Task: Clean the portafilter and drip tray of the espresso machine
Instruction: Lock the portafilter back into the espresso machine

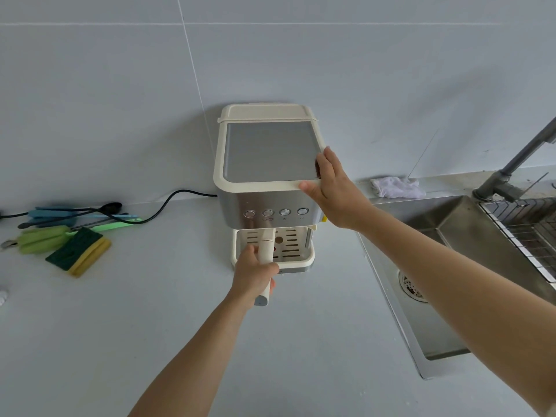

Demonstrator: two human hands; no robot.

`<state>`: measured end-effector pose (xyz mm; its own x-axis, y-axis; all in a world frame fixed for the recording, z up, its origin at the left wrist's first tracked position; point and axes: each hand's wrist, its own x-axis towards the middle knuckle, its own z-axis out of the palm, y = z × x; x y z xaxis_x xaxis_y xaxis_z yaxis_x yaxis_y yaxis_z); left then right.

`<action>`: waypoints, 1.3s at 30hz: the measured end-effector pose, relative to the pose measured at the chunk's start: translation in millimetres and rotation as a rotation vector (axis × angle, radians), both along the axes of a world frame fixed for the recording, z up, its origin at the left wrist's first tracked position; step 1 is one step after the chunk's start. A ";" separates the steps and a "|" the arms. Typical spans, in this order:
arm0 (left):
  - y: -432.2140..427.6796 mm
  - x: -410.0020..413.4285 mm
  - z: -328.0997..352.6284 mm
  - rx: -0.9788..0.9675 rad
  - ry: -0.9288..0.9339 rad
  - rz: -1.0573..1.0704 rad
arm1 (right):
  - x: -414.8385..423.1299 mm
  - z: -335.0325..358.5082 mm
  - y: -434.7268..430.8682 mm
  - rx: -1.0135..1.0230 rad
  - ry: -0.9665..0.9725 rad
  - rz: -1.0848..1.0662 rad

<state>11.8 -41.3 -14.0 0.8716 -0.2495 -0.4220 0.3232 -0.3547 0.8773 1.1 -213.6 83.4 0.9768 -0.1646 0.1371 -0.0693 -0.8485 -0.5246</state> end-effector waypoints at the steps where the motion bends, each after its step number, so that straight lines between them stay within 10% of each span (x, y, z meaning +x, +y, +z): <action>1: 0.2 -0.1 0.3 0.001 -0.004 -0.003 | -0.2 0.3 0.4 0.000 0.003 -0.004; 13: 3.6 1.4 0.4 0.009 -0.028 -0.029 | 1.1 -6.1 -1.8 0.003 -0.089 0.007; 23: 31.8 21.6 -10.3 -0.139 -0.054 0.024 | -13.9 -31.2 -11.8 0.395 -0.275 -0.033; 39: 36.7 70.4 -60.8 0.526 -0.412 -0.381 | -15.9 -168.6 -19.8 0.145 0.360 -0.114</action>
